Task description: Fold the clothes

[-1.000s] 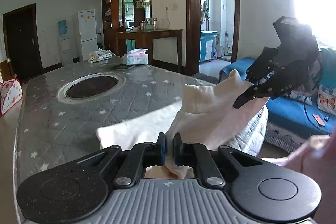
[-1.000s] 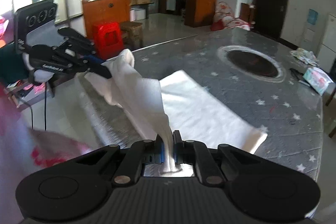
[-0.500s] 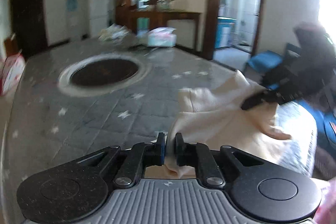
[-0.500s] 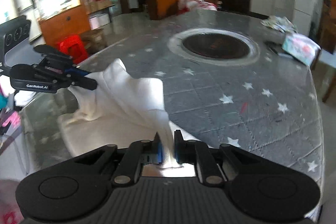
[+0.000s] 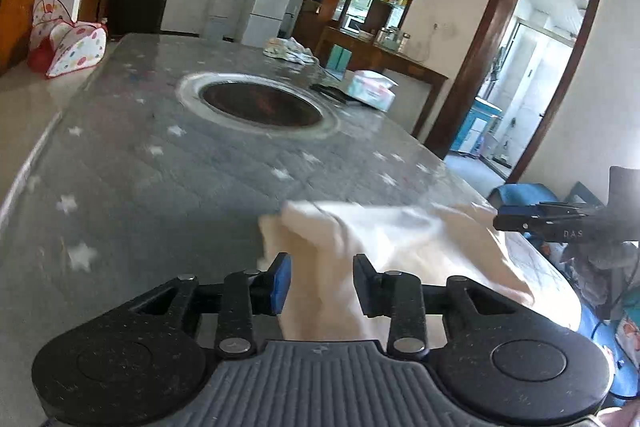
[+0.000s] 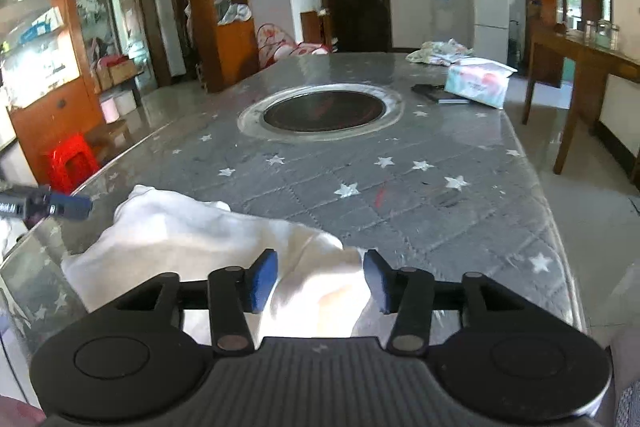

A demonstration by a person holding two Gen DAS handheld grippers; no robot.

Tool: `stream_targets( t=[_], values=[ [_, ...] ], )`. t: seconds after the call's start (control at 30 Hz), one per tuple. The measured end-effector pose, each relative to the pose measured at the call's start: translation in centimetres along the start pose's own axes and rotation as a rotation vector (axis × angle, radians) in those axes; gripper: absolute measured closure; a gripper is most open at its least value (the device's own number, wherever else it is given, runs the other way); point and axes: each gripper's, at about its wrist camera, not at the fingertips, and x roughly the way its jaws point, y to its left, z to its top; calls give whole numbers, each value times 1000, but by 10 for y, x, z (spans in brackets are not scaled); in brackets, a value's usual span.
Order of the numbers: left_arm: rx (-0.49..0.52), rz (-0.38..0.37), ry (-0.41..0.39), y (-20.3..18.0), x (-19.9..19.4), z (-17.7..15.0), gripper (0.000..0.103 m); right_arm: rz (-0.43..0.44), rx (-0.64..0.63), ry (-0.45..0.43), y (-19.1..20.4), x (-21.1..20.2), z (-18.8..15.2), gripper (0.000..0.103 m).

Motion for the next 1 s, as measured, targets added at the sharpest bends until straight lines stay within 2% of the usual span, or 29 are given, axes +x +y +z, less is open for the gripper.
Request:
stream_targets(
  t=[0.17,0.33,0.4,0.43,0.53,0.57,0.6,0.67,0.8,0.9,1.0],
  values=[
    [32,23,-4,-13,7,-10,64,27,8,1,15,-19,-18,52],
    [54,24,-10,-17,20,-11,62,42,14,36,25,-16,-33,54],
    [63,24,-12,-19,25,-11,62,55,49,49,23,-11,-37,57],
    [68,25,-12,-20,28,-11,62,56,61,56,23,-9,-38,62],
    [89,26,3,-23,35,-16,71,52,70,73,23,-6,-42,74],
    [86,20,8,-23,36,-17,82,50,74,76,23,-6,-43,77],
    [79,14,10,-23,35,-19,89,50,76,77,23,-6,-43,79],
    [36,9,12,-24,28,-17,92,53,85,82,22,-5,-43,87],
    [-158,-69,33,-19,-2,-4,92,96,92,79,23,-19,-40,89],
    [-165,-4,102,-15,-3,-9,89,113,72,115,27,-19,-43,89],
    [-149,60,180,-8,4,-23,78,102,32,165,29,-13,-48,81]
  ],
)
